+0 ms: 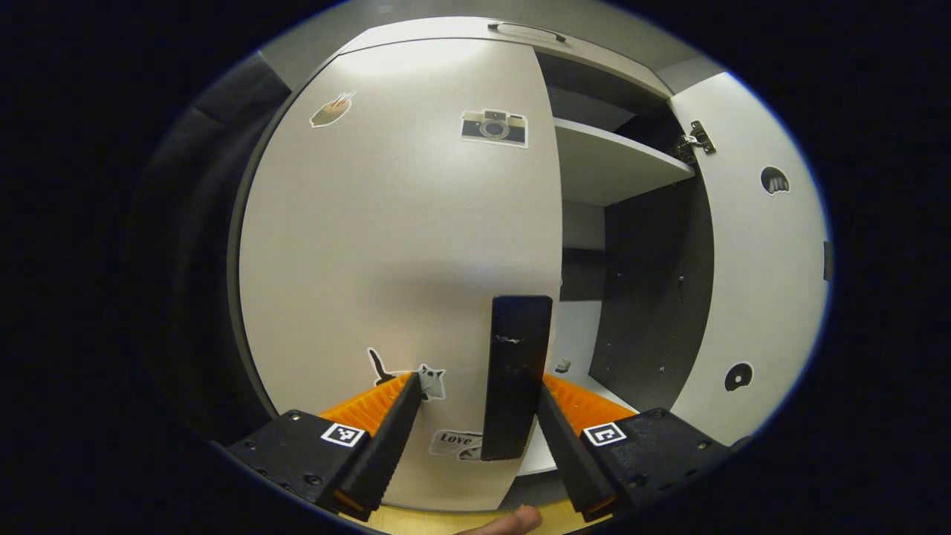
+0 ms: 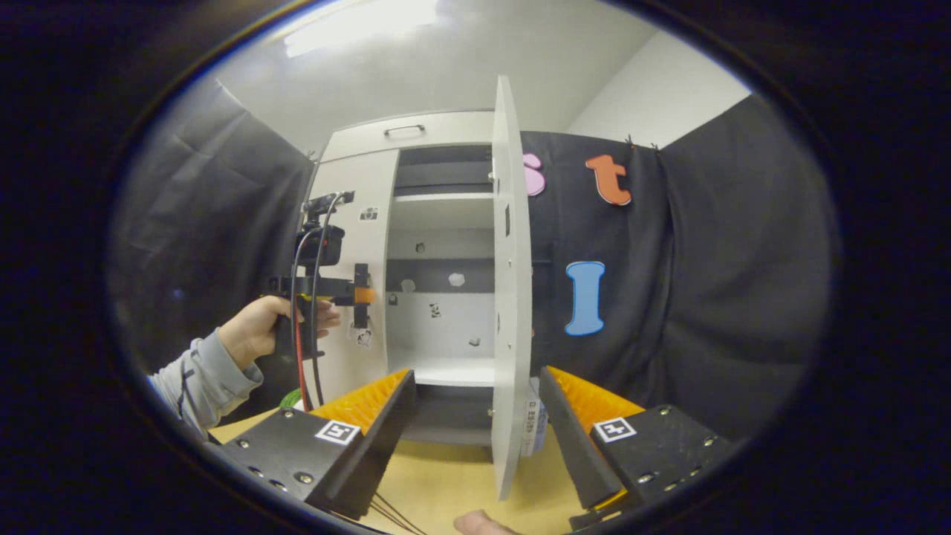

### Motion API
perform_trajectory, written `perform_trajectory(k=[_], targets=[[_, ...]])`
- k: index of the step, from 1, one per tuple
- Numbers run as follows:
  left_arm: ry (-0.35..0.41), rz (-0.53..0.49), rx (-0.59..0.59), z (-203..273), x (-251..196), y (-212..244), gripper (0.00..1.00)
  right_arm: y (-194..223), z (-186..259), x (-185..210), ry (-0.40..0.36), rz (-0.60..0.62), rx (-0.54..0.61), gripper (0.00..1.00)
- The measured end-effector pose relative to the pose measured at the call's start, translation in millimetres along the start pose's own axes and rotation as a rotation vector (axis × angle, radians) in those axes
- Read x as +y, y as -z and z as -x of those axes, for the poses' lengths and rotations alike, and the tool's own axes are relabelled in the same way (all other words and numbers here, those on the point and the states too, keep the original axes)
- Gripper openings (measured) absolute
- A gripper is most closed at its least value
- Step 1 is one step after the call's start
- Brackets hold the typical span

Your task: Open the right door of the double-door shoe cabinet with the right hand, and open the left door with the left hand.

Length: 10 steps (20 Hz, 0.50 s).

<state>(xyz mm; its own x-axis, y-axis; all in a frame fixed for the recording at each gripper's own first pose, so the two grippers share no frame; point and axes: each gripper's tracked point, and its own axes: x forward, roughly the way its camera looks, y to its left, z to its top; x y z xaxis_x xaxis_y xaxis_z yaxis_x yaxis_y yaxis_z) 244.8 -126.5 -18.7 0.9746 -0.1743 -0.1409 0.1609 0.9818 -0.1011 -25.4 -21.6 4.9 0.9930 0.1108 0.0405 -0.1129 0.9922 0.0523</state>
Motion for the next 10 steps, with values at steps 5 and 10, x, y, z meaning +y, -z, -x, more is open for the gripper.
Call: perform_trajectory(k=[5,10], targets=[[0.068,-0.035,0.06,-5,-23,4,0.49,9,13,14,0.016,-0.038,0.038,0.98],[0.102,-0.014,0.066,0,-21,6,0.3,8,35,30,0.016,-0.052,0.041,0.98]])
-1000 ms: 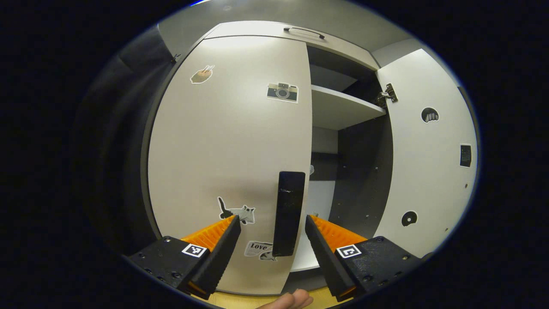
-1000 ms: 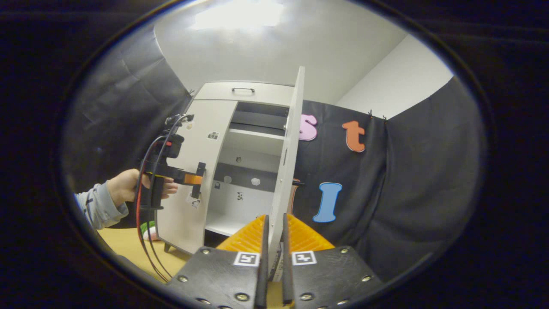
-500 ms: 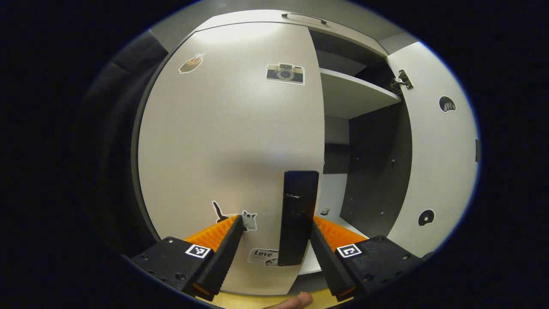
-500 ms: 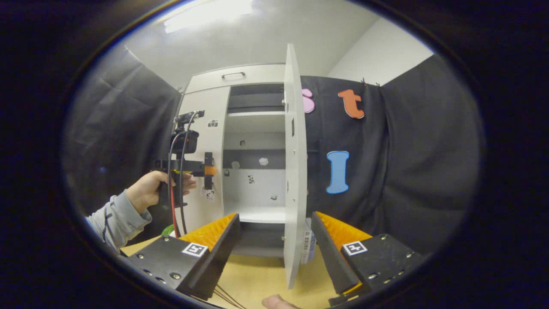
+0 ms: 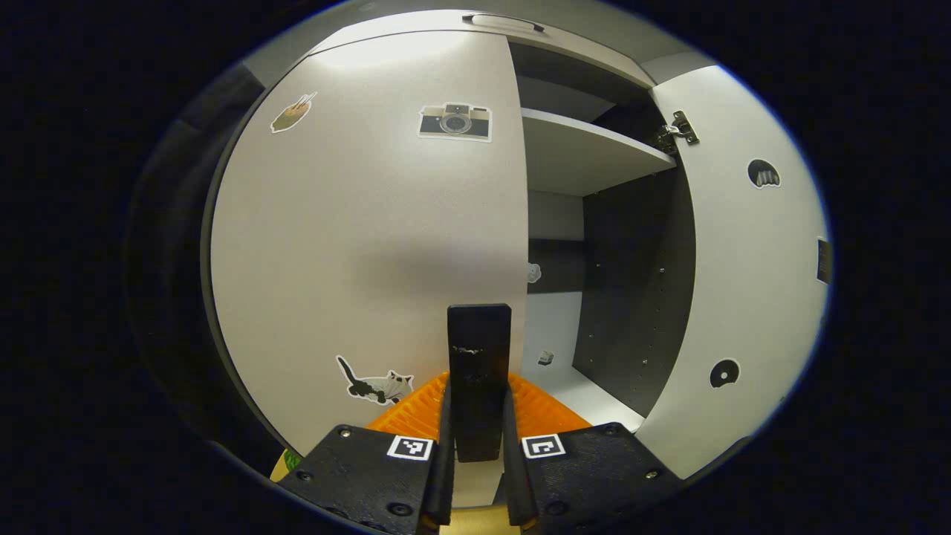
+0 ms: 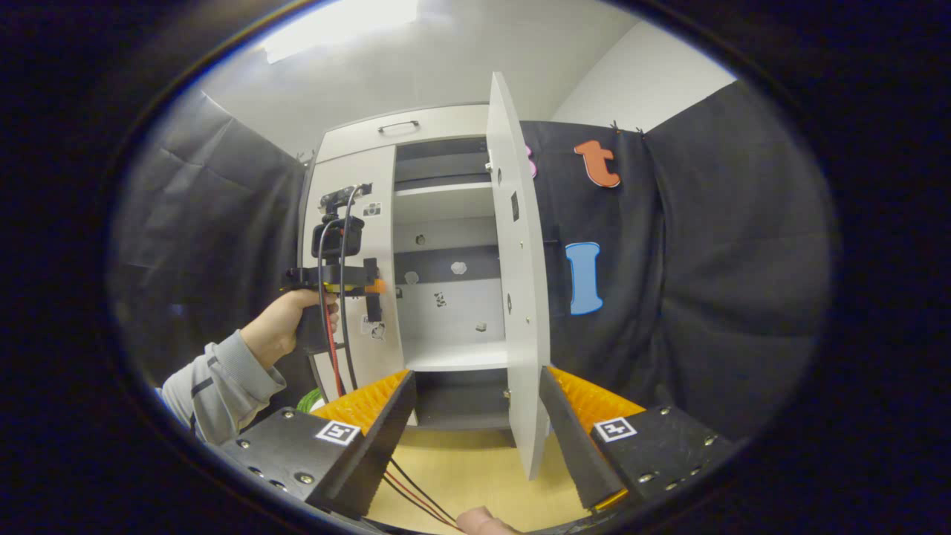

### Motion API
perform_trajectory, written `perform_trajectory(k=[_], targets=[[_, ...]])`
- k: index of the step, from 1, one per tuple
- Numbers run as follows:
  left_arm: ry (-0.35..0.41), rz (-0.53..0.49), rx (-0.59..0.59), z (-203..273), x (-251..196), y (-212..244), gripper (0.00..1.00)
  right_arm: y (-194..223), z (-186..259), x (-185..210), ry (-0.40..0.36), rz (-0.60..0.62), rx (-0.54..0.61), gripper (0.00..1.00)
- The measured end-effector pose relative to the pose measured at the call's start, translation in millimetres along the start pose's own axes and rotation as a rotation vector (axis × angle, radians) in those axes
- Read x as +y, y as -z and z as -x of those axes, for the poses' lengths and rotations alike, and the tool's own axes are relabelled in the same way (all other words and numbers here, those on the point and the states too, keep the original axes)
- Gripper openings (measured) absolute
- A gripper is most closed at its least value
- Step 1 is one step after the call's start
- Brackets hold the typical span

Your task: Open the right door of the double-door shoe cabinet with the right hand, and open the left door with the left hand.

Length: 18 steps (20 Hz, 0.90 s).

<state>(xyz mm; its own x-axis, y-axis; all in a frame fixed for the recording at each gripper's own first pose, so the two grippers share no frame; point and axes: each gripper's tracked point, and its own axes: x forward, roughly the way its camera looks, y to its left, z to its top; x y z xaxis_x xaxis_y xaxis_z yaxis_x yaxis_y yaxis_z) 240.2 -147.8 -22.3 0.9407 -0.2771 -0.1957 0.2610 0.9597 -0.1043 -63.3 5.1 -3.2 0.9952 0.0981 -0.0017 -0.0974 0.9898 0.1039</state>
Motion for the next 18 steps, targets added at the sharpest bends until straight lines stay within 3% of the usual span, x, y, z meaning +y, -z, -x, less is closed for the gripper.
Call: perform_trajectory(k=[9,18], targets=[[0.033,-0.016,0.002,60,2,5,0.25,-6,29,19,0.007,0.01,-0.016,0.97],[0.061,-0.049,-0.034,131,33,9,0.25,5,14,42,-0.012,0.055,0.015,0.98]])
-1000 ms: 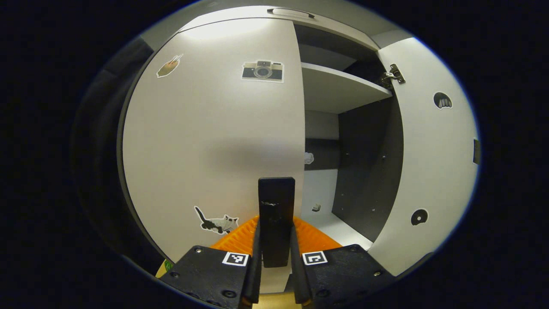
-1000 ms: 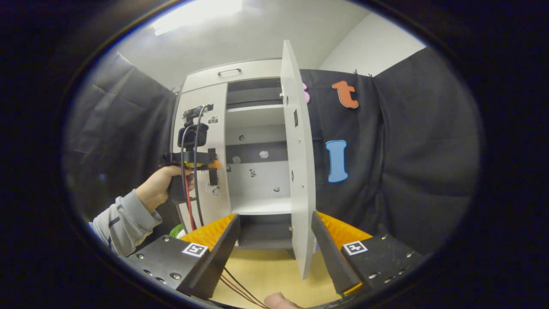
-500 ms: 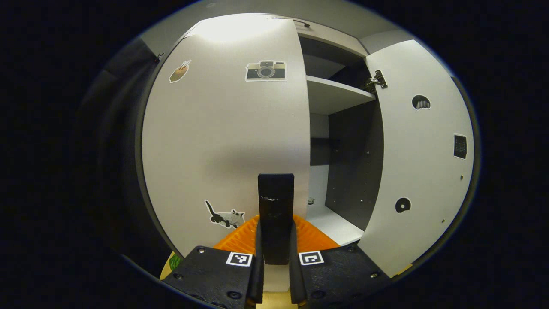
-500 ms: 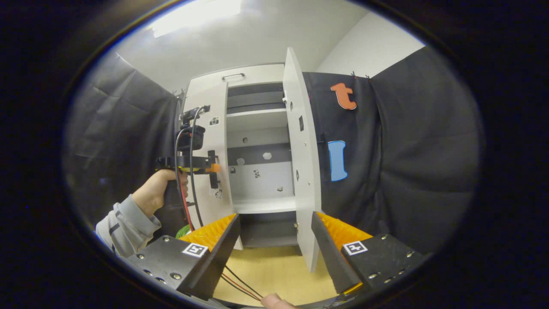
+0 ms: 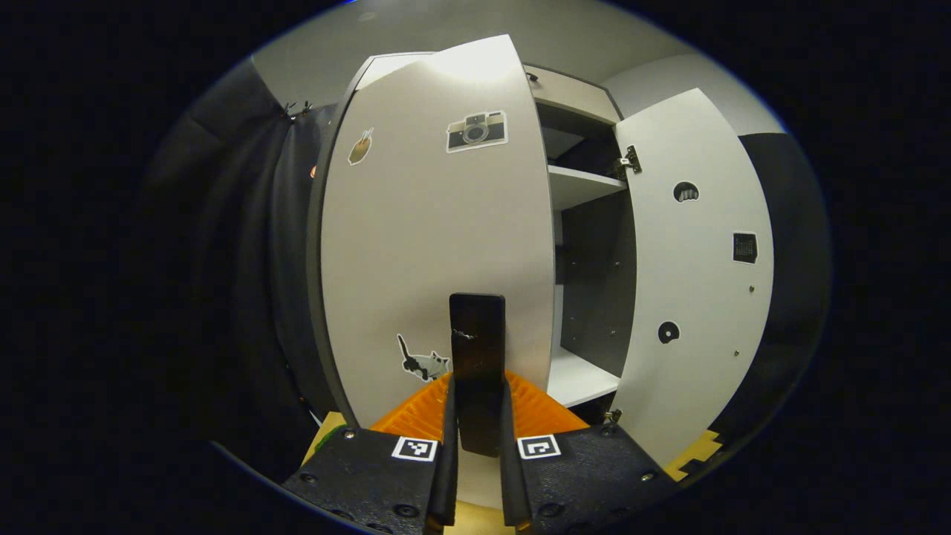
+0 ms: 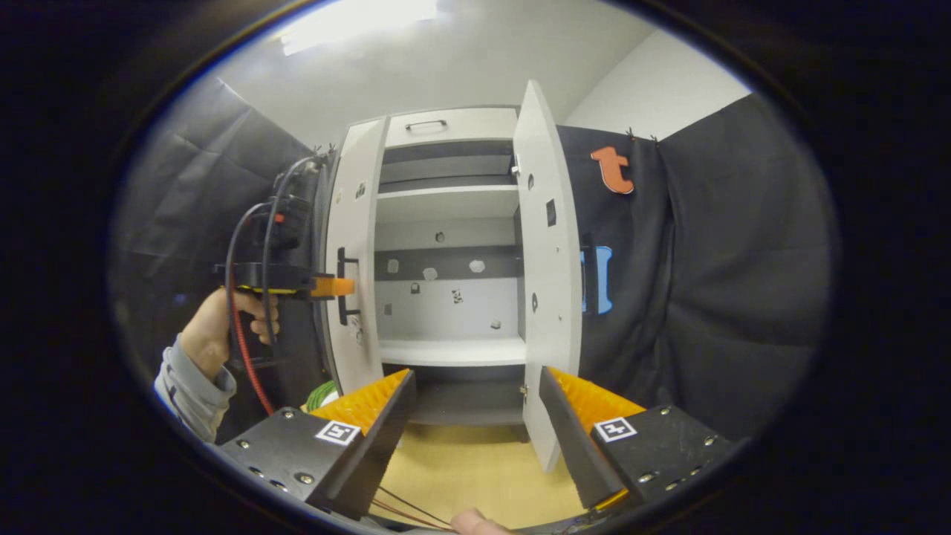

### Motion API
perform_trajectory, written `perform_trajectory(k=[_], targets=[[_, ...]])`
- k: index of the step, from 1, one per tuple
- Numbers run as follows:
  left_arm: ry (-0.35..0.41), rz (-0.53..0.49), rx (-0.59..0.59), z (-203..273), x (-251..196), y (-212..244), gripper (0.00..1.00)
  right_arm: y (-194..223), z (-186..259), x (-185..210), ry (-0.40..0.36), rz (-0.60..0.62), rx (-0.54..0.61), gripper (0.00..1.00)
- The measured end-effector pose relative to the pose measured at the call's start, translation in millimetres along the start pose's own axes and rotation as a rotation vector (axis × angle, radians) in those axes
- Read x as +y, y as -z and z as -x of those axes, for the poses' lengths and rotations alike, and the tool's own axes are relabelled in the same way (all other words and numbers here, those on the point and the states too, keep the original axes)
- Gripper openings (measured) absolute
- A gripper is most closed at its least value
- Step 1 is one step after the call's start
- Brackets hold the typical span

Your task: Open the right door of the double-door shoe cabinet with the right hand, and open the left door with the left hand.

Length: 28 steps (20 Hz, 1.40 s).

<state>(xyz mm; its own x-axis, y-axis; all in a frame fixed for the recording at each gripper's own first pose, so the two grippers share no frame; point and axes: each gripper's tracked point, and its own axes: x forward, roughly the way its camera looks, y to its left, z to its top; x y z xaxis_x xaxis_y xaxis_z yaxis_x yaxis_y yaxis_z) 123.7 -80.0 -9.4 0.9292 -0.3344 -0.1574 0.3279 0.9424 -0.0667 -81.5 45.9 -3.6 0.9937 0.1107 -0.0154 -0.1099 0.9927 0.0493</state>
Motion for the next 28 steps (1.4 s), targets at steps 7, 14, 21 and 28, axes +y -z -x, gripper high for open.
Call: perform_trajectory(k=[7,14,21,28], targets=[[-0.031,-0.006,-0.01,46,45,6,0.24,5,3,31,-0.044,0.014,0.004,0.98],[-0.135,-0.033,-0.019,78,112,8,0.11,-1,4,43,-0.057,0.008,-0.024,0.98],[-0.075,-0.004,-0.033,85,155,10,0.02,8,-6,52,-0.061,0.014,-0.016,0.99],[-0.025,-0.018,-0.043,86,157,12,0.02,11,-12,56,-0.054,0.008,-0.015,0.98]])
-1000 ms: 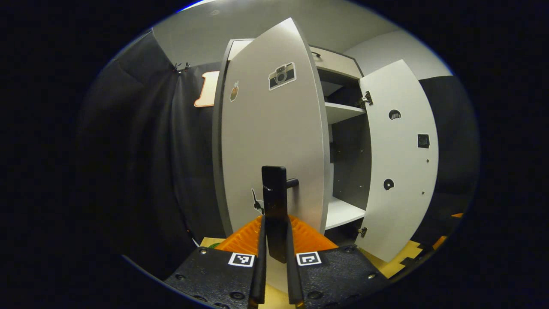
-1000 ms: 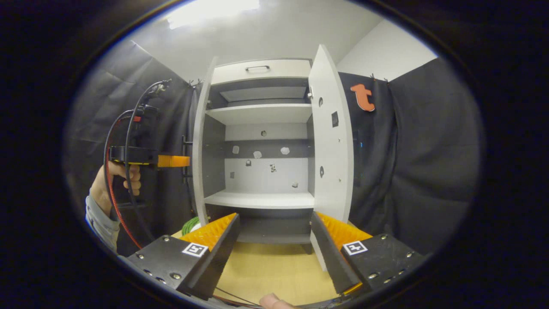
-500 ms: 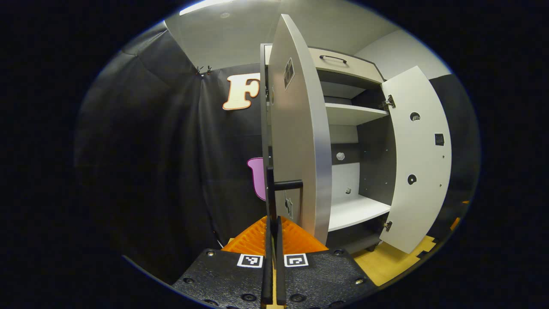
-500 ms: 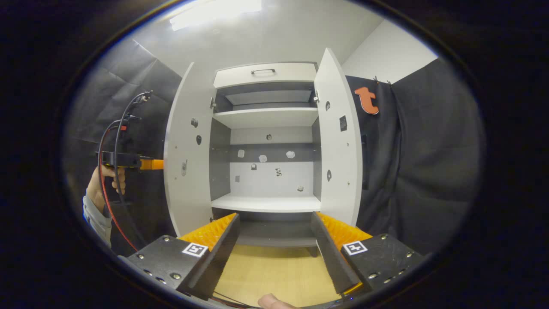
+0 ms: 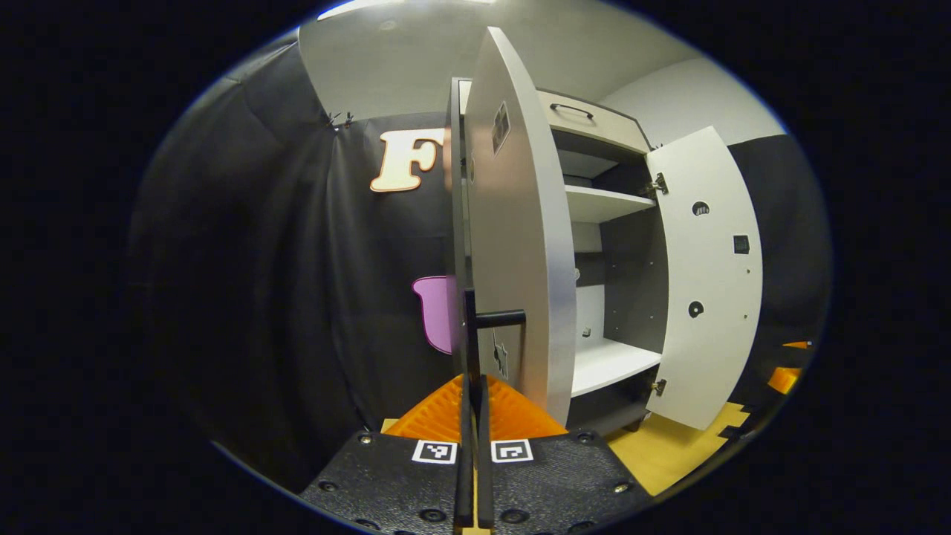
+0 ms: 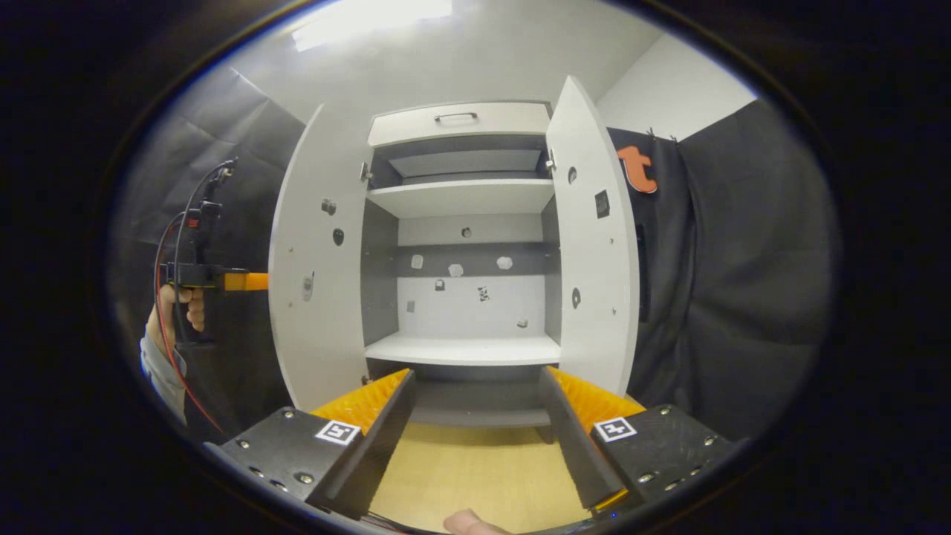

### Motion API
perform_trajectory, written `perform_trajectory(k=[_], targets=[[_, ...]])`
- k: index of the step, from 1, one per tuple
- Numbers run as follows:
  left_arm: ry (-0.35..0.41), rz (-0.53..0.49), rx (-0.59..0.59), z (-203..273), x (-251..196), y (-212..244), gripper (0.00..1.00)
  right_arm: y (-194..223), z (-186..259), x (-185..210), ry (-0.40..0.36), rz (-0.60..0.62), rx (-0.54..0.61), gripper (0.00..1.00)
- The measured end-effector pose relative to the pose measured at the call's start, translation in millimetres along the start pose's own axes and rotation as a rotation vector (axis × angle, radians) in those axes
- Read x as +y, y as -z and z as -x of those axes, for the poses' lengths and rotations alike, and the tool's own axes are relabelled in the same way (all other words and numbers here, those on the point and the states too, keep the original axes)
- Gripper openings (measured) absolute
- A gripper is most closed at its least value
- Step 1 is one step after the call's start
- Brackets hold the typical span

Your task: Open the right door of the double-door shoe cabinet with the right hand, and open the left door with the left hand.

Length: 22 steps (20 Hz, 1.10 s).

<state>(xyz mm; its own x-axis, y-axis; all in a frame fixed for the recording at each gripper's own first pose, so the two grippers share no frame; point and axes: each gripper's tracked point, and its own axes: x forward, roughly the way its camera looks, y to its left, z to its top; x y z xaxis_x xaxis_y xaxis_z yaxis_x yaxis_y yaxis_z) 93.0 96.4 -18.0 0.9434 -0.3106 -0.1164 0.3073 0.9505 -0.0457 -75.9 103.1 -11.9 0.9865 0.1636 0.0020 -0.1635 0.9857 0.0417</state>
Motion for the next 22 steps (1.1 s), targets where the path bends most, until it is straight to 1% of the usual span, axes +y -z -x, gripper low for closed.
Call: perform_trajectory(k=[4,5,6,7,8,9,10,12,13,14,15,16,17,18,19,20,22], targets=[[-0.011,-0.003,-0.014,2,0,-1,0.03,0,2,-4,0.008,0.0,-0.003,0.98],[-0.014,0.003,0.001,3,-1,4,0.03,2,2,-4,0.004,-0.008,0.0,0.99],[-0.02,-0.003,0.02,5,-2,9,0.06,1,3,-6,0.009,-0.009,-0.003,0.99],[-0.014,-0.002,0.004,11,-6,9,0.08,-1,4,-10,0.019,-0.007,-0.007,0.98],[-0.029,-0.001,0.0,11,-5,6,0.14,0,4,-11,0.023,-0.009,-0.009,0.97],[-0.054,0.01,0.001,19,1,7,0.19,-1,4,-11,0.021,-0.017,-0.011,0.97],[-0.082,0.028,0.001,23,4,7,0.32,0,2,-12,0.022,-0.022,-0.012,0.99],[-0.094,0.04,0.002,35,-1,10,0.59,0,2,-18,0.033,-0.021,-0.014,0.97],[-0.094,0.028,-0.007,42,-5,10,0.69,1,2,-20,0.04,-0.021,-0.015,0.97],[-0.099,0.014,-0.011,47,-7,10,0.71,2,1,-22,0.043,-0.023,-0.014,0.98],[-0.111,0.007,-0.019,54,-8,9,0.72,2,1,-24,0.047,-0.031,-0.014,0.97],[-0.116,0.004,-0.02,61,-12,11,0.76,2,2,-26,0.049,-0.039,-0.015,0.97],[-0.122,0.004,-0.019,67,-19,13,0.78,0,2,-30,0.05,-0.042,-0.017,0.97],[-0.139,0.001,-0.018,73,-23,14,0.85,0,2,-32,0.053,-0.041,-0.019,0.97],[-0.157,-0.002,-0.015,76,-25,17,0.9,-1,3,-34,0.056,-0.037,-0.022,0.97],[-0.159,-0.005,-0.003,81,-33,22,0.95,-1,3,-36,0.059,-0.035,-0.025,0.97],[-0.153,-0.009,0.009,91,-54,31,0.95,-1,5,-41,0.061,-0.031,-0.027,0.98]])
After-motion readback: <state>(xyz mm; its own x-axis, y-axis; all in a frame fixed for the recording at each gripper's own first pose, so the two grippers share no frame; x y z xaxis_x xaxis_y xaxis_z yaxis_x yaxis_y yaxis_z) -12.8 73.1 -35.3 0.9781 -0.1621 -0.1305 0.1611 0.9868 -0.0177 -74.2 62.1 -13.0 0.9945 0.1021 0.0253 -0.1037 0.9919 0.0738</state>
